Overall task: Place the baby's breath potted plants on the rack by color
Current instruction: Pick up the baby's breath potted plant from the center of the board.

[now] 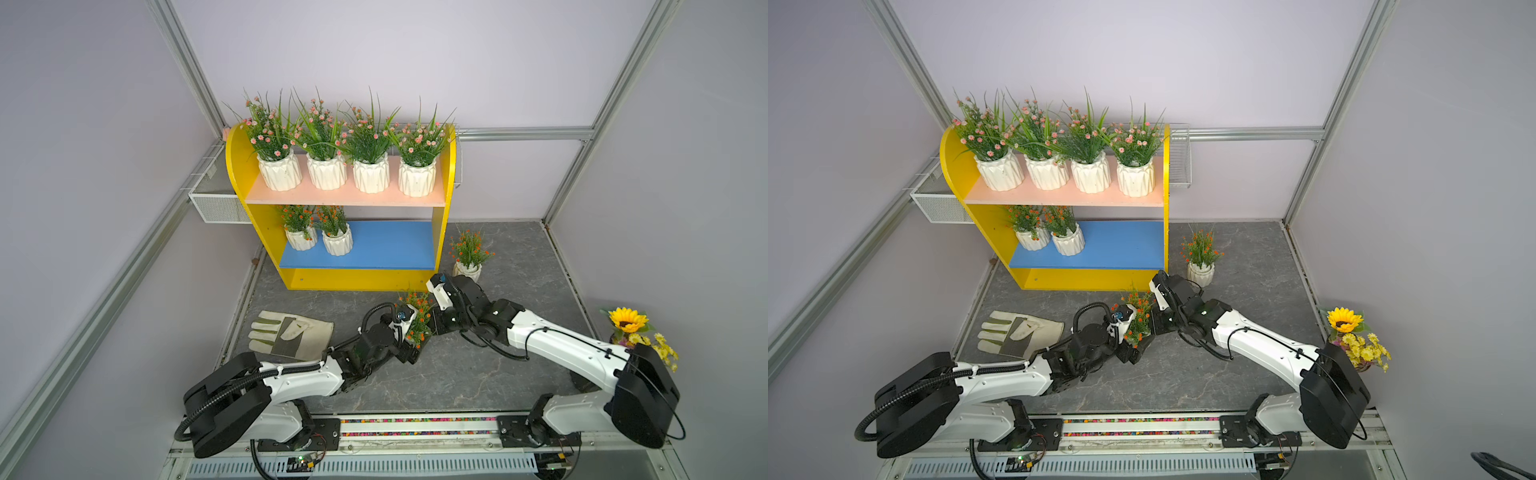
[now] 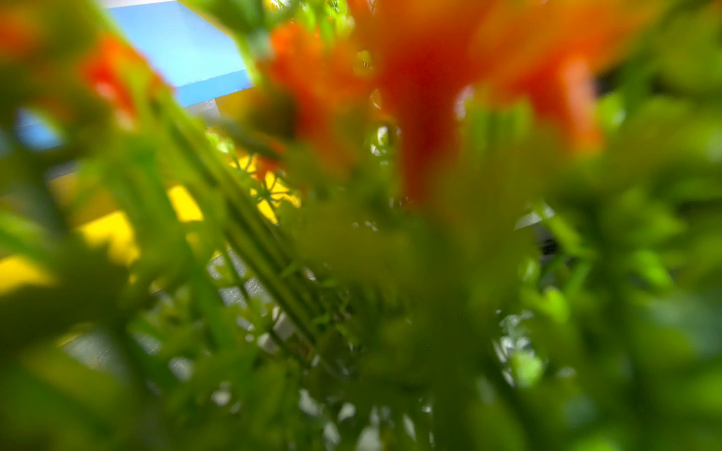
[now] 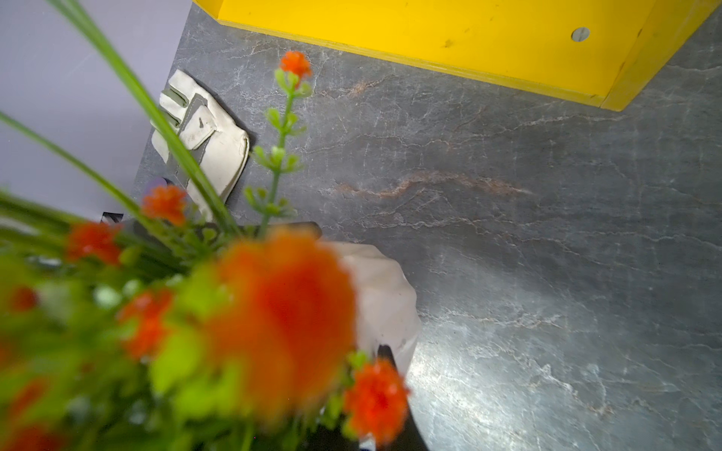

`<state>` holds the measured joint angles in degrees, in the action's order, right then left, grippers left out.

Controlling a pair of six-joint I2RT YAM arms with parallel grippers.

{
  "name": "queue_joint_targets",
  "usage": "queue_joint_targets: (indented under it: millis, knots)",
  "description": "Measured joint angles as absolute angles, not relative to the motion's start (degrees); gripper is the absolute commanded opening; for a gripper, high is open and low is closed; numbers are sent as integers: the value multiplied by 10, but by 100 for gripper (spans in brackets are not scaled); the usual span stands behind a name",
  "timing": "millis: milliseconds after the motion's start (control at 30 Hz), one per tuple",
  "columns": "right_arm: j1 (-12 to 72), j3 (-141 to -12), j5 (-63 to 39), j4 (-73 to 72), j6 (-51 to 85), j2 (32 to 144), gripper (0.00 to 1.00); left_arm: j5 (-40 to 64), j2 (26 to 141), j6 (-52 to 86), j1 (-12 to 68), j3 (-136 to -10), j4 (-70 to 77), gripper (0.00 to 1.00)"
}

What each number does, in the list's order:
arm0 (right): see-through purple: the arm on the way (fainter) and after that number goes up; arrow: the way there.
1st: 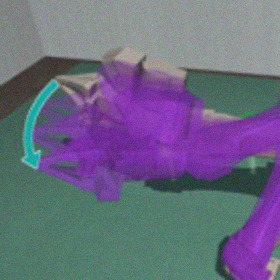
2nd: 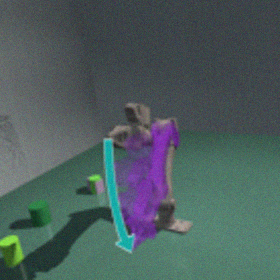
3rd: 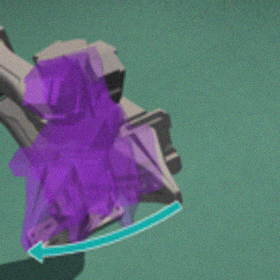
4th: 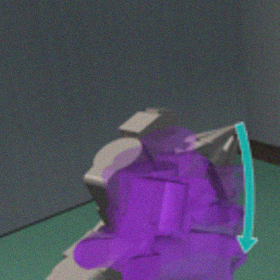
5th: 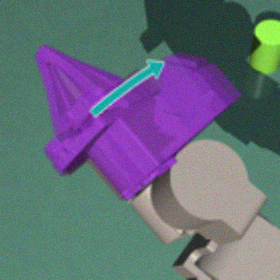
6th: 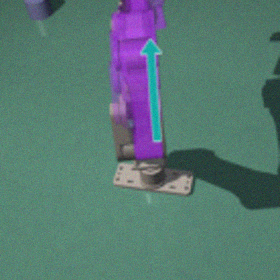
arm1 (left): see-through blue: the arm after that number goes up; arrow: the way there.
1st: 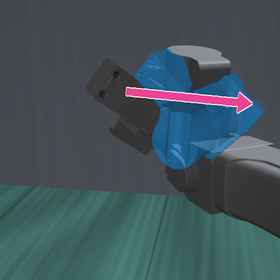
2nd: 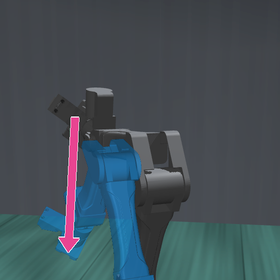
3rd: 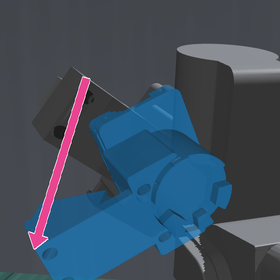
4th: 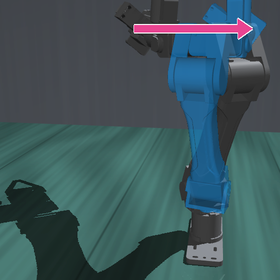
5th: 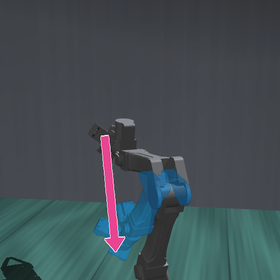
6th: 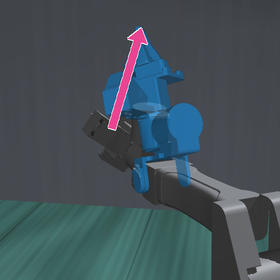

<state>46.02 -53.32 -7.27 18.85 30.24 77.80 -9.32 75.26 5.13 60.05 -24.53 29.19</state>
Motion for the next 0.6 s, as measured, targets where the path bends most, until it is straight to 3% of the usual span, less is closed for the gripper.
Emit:
queue_joint_targets:
  millis: [100, 300, 600]
  knots:
    - [460, -530, -71, 183, 302, 778, 9, -99, 754, 53, 601, -246, 289, 54]
    - [458, -524, -74, 155, 309, 774, 24, -129, 757, 73, 604, -249, 281, 47]
    - [426, -504, -73, 124, 312, 722, 26, -173, 778, 94, 600, -256, 227, 44]
